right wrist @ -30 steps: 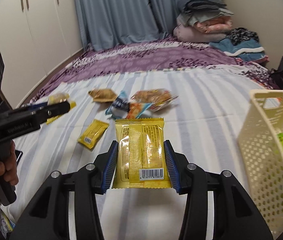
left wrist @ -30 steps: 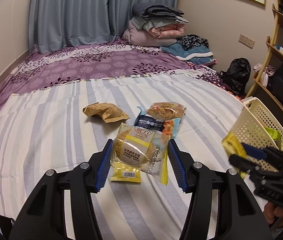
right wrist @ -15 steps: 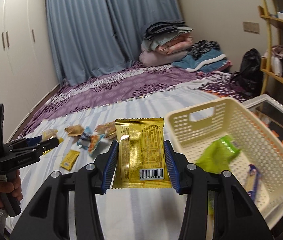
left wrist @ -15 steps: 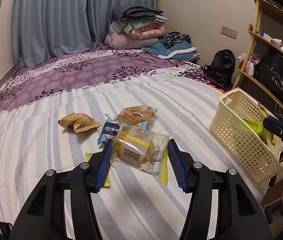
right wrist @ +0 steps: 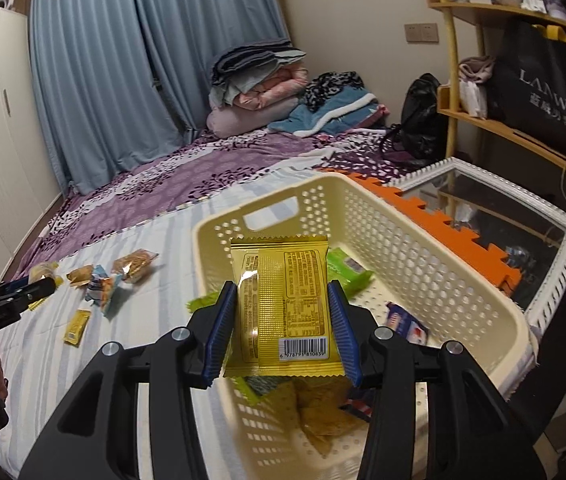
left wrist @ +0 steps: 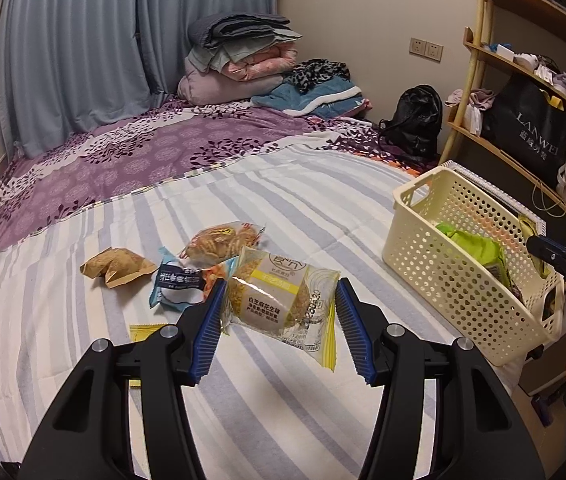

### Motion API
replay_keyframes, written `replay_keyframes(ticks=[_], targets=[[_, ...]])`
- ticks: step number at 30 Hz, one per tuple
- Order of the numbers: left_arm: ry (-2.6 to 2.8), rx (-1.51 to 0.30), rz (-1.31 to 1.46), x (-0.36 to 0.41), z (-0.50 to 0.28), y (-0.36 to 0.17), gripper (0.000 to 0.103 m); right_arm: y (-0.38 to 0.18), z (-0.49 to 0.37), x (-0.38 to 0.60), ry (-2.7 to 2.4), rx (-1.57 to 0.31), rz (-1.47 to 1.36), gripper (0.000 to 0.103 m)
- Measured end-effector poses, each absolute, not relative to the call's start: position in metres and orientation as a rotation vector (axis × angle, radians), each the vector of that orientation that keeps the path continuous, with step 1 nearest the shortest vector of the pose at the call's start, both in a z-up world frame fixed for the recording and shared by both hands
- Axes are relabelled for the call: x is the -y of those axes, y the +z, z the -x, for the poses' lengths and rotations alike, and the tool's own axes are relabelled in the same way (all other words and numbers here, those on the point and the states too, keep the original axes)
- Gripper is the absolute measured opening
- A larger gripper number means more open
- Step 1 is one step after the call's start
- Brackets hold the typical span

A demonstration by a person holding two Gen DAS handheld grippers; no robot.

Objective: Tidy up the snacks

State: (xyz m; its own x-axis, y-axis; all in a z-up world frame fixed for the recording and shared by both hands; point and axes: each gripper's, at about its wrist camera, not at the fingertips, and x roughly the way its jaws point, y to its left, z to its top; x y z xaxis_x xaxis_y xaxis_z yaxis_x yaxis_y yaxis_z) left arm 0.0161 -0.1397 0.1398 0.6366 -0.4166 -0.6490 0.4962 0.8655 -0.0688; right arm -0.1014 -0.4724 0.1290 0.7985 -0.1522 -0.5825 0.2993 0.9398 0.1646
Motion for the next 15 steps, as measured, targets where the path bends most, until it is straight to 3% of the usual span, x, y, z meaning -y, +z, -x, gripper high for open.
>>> replay_keyframes(ticks=[15], targets=[[-0.655,-0.683,-0.206,0.202,0.008,0.151,0.056,0.115,0.12,0.503,-0.302,-0.603,-0.333,0.051]])
